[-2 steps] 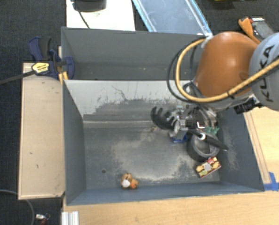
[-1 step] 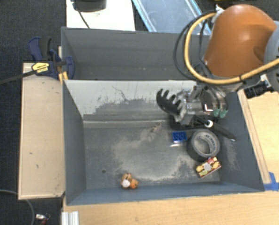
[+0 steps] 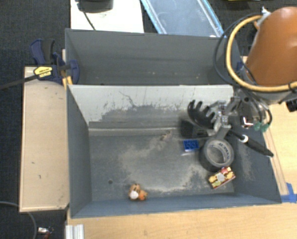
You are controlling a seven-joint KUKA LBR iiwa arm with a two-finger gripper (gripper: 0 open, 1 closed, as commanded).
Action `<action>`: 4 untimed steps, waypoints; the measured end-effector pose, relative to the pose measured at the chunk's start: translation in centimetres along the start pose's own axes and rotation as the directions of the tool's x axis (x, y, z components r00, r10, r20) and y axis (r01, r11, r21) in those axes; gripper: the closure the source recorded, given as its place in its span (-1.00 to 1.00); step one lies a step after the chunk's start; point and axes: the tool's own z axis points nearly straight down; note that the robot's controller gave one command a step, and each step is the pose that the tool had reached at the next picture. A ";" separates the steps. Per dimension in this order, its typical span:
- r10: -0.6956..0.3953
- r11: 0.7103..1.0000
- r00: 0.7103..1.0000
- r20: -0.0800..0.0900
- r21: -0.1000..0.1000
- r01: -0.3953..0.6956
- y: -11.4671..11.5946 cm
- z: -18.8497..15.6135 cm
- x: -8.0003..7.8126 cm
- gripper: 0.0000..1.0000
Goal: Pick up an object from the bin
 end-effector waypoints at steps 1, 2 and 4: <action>-0.083 0.997 0.997 0.005 0.000 0.083 0.5 -3.9 2.2 -1.00; -0.255 0.967 0.967 0.015 0.002 0.255 0.7 -7.1 2.8 -1.00; -0.534 0.845 0.845 0.020 0.009 0.534 1.2 -5.5 -1.6 -1.00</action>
Offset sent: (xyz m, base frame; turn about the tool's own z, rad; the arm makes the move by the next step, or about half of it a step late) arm -0.0332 0.0062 0.0988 -0.6066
